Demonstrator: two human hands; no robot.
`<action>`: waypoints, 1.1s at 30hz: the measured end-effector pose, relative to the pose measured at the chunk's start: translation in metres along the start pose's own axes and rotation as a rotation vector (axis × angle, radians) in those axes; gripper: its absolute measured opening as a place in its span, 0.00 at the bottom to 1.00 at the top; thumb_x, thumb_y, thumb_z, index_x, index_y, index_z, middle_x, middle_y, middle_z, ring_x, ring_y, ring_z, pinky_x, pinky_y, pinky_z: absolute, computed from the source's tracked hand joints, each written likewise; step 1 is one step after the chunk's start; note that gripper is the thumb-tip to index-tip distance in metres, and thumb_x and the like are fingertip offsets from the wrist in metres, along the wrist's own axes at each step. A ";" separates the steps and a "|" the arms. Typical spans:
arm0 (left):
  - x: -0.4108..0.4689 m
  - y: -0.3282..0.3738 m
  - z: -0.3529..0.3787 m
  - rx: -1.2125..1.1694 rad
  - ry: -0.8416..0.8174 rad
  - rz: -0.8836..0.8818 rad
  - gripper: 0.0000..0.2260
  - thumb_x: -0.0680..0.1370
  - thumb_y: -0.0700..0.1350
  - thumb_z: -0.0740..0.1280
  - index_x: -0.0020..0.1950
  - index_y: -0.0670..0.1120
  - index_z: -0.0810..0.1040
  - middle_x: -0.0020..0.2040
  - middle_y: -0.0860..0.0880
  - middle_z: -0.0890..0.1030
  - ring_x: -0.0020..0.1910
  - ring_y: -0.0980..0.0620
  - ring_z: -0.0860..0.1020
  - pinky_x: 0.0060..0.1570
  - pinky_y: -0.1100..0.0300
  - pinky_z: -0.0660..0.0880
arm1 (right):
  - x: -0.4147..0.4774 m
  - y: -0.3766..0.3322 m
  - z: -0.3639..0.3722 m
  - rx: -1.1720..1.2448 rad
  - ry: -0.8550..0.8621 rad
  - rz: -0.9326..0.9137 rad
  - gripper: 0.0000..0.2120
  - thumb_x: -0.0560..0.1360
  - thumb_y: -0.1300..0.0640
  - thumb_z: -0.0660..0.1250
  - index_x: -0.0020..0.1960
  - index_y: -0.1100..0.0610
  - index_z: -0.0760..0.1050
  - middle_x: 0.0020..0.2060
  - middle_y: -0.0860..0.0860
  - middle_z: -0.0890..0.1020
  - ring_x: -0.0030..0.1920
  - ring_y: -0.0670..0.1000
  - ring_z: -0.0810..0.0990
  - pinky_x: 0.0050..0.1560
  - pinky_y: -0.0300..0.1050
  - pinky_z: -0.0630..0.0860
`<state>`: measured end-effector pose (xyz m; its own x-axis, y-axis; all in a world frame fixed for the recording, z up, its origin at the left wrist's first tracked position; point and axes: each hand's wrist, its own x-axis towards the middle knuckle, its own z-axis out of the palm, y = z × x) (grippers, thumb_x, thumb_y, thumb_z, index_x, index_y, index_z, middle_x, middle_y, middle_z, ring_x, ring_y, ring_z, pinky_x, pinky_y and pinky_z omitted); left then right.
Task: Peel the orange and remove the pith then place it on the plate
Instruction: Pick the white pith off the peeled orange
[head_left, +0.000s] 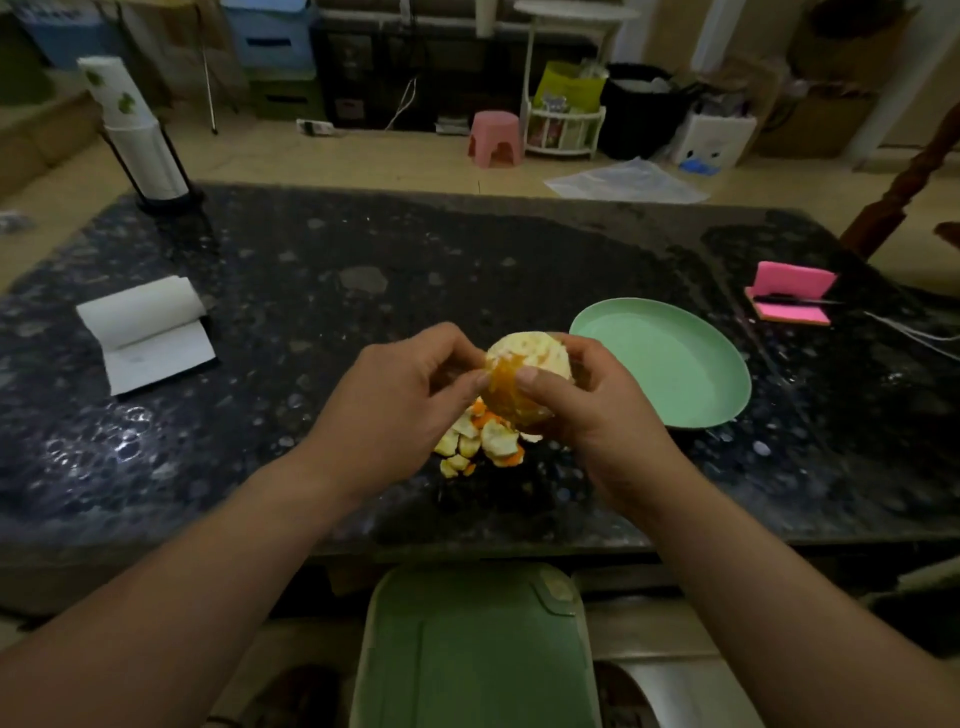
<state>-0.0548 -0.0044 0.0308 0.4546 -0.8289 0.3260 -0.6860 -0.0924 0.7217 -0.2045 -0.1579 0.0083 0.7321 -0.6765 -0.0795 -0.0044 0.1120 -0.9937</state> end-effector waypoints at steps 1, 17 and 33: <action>0.002 -0.003 0.001 0.016 -0.012 0.000 0.04 0.83 0.49 0.71 0.56 0.53 0.83 0.47 0.57 0.86 0.46 0.57 0.85 0.45 0.49 0.83 | 0.002 0.003 -0.001 -0.030 0.002 -0.001 0.28 0.71 0.48 0.79 0.69 0.51 0.76 0.62 0.53 0.85 0.58 0.54 0.87 0.54 0.56 0.86; 0.006 -0.027 0.012 0.137 -0.028 -0.155 0.04 0.80 0.50 0.73 0.48 0.55 0.79 0.45 0.56 0.81 0.45 0.57 0.80 0.47 0.46 0.81 | 0.006 0.003 -0.011 -0.005 0.000 -0.008 0.29 0.71 0.51 0.78 0.70 0.51 0.75 0.63 0.52 0.84 0.61 0.56 0.86 0.60 0.62 0.85; 0.013 -0.012 0.011 -0.543 -0.078 -0.493 0.23 0.78 0.69 0.66 0.64 0.55 0.82 0.62 0.53 0.85 0.63 0.53 0.82 0.69 0.44 0.76 | -0.013 -0.005 0.009 -0.600 0.008 -0.471 0.40 0.71 0.57 0.81 0.78 0.50 0.66 0.68 0.46 0.72 0.68 0.45 0.75 0.65 0.46 0.79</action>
<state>-0.0471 -0.0206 0.0197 0.5821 -0.8003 -0.1436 -0.0258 -0.1947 0.9805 -0.2076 -0.1430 0.0154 0.7431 -0.5607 0.3651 -0.0640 -0.6027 -0.7954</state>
